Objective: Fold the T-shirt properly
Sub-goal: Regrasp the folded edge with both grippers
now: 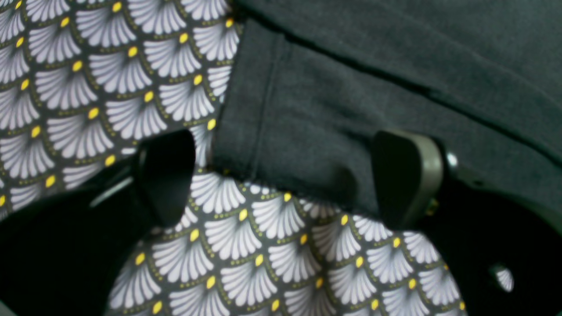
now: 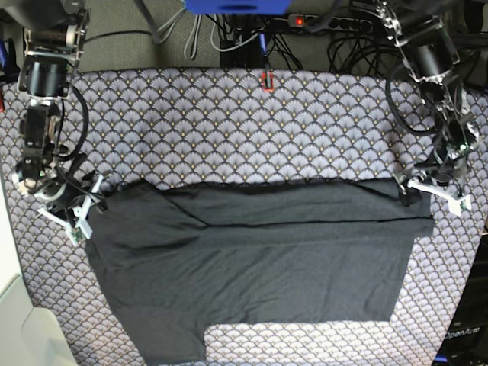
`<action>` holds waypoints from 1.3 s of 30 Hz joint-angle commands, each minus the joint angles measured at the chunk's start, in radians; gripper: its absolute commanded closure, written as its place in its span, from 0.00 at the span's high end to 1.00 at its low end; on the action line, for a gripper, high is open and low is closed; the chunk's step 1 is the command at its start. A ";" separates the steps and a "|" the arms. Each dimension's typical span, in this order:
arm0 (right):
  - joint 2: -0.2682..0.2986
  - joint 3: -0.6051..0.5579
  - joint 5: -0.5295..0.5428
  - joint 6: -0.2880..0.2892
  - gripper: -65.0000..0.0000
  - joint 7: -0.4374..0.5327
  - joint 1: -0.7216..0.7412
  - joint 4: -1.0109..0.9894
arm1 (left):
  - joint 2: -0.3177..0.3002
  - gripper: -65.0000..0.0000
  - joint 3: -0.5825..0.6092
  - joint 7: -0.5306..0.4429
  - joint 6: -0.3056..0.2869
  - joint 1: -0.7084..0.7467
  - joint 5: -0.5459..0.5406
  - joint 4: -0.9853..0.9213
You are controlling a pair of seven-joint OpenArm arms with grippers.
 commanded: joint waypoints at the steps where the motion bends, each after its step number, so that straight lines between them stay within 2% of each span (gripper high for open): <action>1: 0.018 0.004 0.009 -0.004 0.46 0.023 0.024 0.020 | -0.015 0.95 -0.003 -0.015 -0.004 -0.020 -0.009 -0.009; 6: 0.021 0.004 0.007 -0.004 0.46 0.023 0.024 0.020 | -0.016 0.95 -0.002 -0.101 -0.004 -0.015 -0.009 -0.069; 24: 0.023 0.004 0.007 -0.004 0.46 0.023 0.029 0.020 | -0.016 0.94 0.005 -0.101 -0.007 -0.021 -0.009 -0.092; 25: 0.023 0.004 0.007 -0.004 0.46 0.023 0.032 0.020 | -0.016 0.92 0.005 -0.101 -0.009 -0.021 -0.010 -0.092; 27: 0.027 0.004 0.007 -0.004 0.46 0.023 0.033 0.020 | -0.016 0.78 0.009 -0.101 -0.012 -0.021 -0.010 -0.095; 29: 0.038 0.004 0.009 -0.004 0.46 0.023 0.033 0.019 | -0.016 0.59 0.034 -0.101 -0.009 -0.024 -0.010 -0.112; 33: 0.038 0.038 0.006 -0.004 0.46 0.023 0.035 0.017 | -0.016 0.07 0.038 -0.101 -0.006 -0.047 -0.009 -0.158; 34: 0.038 0.050 0.006 -0.004 0.46 0.023 0.035 0.015 | -0.016 0.00 0.037 -0.101 -0.006 -0.049 -0.009 -0.170; 37: 0.038 0.068 0.006 -0.004 0.46 0.023 0.035 0.009 | -0.016 0.05 0.035 -0.101 -0.006 -0.049 -0.009 -0.193; 39: 0.038 0.070 0.006 -0.004 0.46 0.023 0.029 0.009 | -0.016 0.03 0.037 -0.101 -0.006 -0.049 -0.009 -0.192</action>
